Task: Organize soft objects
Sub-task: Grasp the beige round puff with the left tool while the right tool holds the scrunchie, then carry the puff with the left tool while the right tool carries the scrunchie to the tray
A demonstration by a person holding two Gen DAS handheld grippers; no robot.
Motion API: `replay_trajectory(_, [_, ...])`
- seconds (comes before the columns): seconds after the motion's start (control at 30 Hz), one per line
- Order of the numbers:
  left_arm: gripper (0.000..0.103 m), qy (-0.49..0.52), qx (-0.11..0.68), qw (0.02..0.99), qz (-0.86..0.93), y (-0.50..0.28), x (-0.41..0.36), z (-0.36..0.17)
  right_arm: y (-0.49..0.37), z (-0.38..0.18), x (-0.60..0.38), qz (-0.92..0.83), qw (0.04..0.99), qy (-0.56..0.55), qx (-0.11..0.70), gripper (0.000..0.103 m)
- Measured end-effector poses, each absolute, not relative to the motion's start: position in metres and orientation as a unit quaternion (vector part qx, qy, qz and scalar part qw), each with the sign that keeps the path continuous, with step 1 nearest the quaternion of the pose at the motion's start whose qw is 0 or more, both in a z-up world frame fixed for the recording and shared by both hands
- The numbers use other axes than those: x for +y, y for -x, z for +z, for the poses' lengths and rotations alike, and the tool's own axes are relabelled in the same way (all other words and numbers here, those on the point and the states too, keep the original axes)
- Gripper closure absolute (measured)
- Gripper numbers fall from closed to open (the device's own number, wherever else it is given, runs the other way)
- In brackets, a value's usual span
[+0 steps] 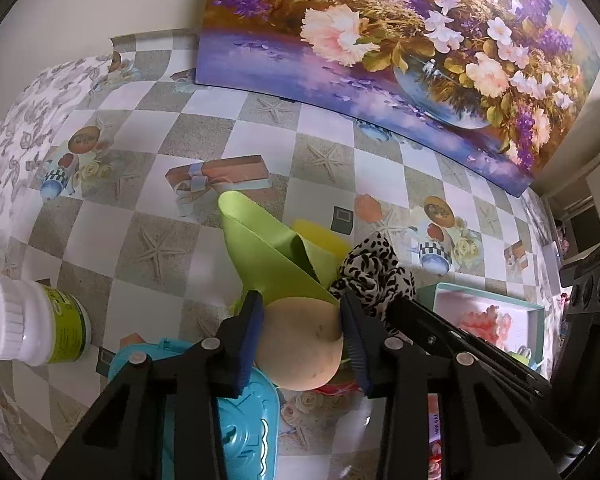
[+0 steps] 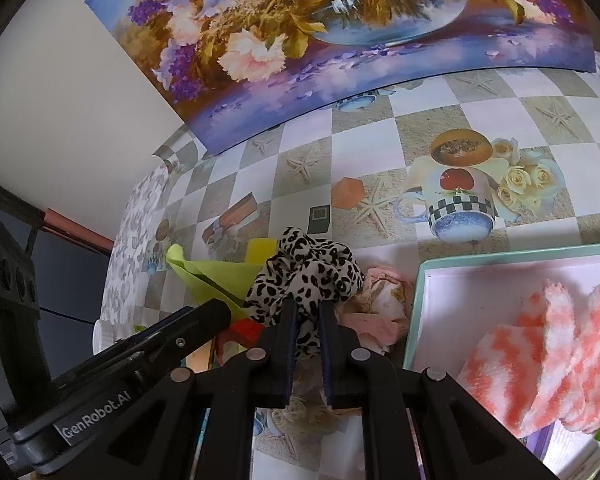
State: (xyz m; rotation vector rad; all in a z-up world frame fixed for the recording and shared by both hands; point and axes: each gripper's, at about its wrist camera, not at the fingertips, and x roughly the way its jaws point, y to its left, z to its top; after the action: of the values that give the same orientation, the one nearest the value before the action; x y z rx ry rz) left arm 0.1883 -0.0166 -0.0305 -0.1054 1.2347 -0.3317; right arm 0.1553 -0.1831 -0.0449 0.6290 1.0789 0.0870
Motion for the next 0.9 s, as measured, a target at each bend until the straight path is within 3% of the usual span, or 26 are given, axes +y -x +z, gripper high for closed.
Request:
replay_trajectory(0.13, [0.075,0.051,0.569,0.806,-0.158,-0.188,-0.016,-0.028,-0.155,-0.044,-0.183,0.041,0.812,-0.292,0.504,0.091])
replay_trajectory(0.37, [0.085,0.059,0.558,0.815,-0.146,-0.189,-0.01,-0.023,-0.153,-0.031,-0.182,0.045,0.82,-0.287,0.493,0.094])
replay_trajectory(0.9, [0.091,0.07,0.525,0.838,-0.129,-0.188,0.001,0.002,-0.142,0.019,-0.186,0.066,0.846,-0.289,0.444,0.094])
